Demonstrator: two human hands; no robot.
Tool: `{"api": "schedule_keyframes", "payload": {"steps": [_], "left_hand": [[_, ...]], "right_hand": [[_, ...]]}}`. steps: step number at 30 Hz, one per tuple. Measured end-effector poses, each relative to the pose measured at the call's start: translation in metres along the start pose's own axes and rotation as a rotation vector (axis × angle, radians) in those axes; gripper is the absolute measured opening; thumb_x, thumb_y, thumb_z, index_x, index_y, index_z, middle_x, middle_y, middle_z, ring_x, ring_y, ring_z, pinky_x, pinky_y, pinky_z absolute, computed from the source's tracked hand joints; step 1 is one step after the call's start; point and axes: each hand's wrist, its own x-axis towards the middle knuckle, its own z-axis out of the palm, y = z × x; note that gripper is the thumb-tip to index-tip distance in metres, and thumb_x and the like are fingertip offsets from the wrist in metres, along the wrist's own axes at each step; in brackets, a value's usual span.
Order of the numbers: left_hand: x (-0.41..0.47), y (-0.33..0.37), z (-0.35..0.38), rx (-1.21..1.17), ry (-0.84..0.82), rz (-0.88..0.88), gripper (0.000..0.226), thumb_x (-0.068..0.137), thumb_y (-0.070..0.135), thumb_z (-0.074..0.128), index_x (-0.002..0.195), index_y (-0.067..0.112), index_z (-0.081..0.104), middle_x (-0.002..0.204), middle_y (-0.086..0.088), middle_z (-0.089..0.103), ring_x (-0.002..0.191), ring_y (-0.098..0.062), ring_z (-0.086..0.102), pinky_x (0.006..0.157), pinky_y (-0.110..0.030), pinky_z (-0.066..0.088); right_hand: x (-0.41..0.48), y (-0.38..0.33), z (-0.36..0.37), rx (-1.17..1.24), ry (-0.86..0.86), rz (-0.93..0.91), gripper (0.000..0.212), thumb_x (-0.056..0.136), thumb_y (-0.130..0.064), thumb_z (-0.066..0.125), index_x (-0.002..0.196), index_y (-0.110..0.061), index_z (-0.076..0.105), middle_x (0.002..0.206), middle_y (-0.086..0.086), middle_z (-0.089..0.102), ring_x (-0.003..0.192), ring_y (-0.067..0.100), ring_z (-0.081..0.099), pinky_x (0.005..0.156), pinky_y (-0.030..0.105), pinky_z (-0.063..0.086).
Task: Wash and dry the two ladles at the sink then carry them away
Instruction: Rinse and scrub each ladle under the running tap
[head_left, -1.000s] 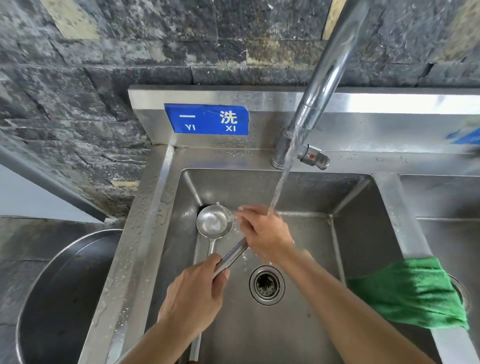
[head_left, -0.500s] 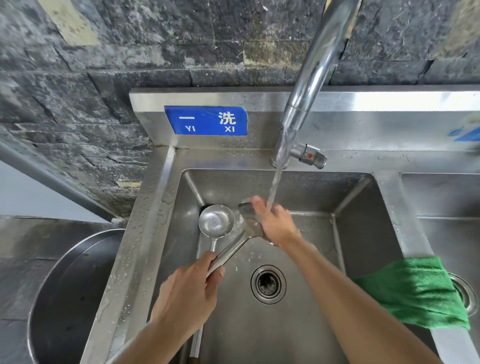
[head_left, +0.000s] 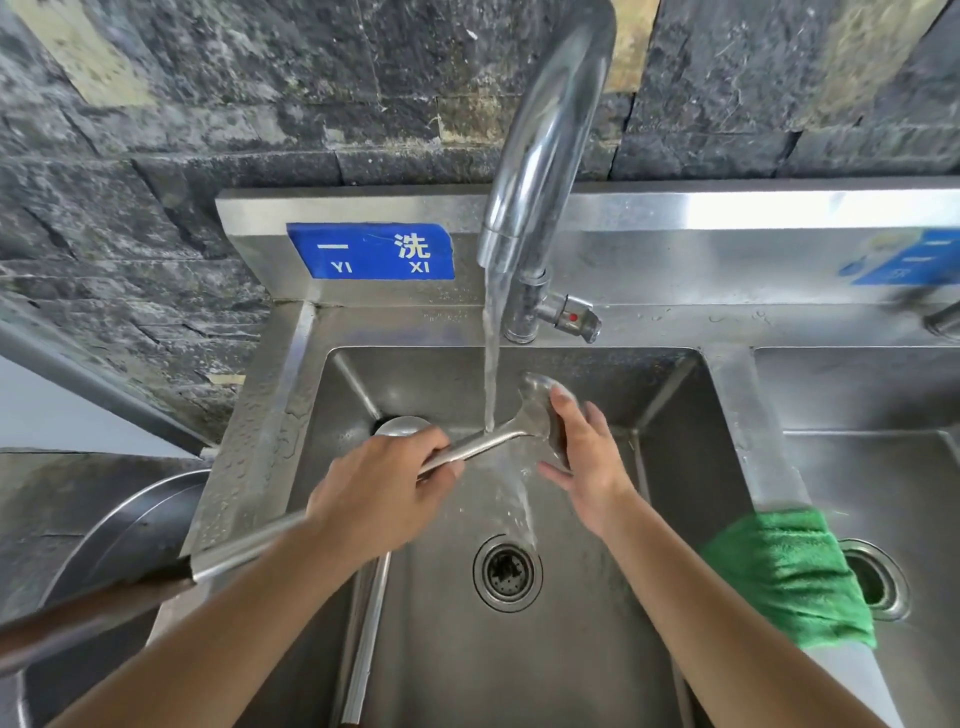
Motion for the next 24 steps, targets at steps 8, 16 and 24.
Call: {"api": "schedule_keyframes", "payload": {"steps": [8,16,24], "left_hand": [[0.029,0.021,-0.004,0.078,0.02,0.059,0.026,0.093,0.055,0.048,0.097,0.03,0.054,0.074,0.006,0.063,0.074,-0.025,0.063,0.071,-0.038,0.055],[0.042,0.041,-0.002,0.048,0.052,0.115,0.025,0.093,0.053,0.052,0.101,0.029,0.058,0.076,0.005,0.067,0.076,-0.024,0.067,0.066,-0.036,0.055],[0.055,0.066,0.003,0.081,0.036,0.14,0.045,0.09,0.069,0.045,0.091,0.027,0.058,0.064,0.006,0.057,0.068,-0.019,0.059,0.059,-0.03,0.044]], "right_hand": [[-0.031,0.003,0.015,0.567,0.018,0.102,0.06,0.086,-0.016,0.084,0.133,0.002,0.052,0.121,0.02,0.07,0.096,0.028,0.078,0.094,0.042,0.061],[-0.039,-0.013,0.022,0.532,-0.194,0.042,0.011,0.099,-0.004,0.064,0.093,0.004,0.069,0.1,0.022,0.075,0.091,0.029,0.076,0.093,0.041,0.058],[-0.044,-0.031,-0.013,0.541,-0.112,-0.061,0.006,0.099,0.002,0.06,0.102,0.007,0.064,0.093,0.017,0.073,0.088,0.028,0.075,0.088,0.041,0.064]]}}
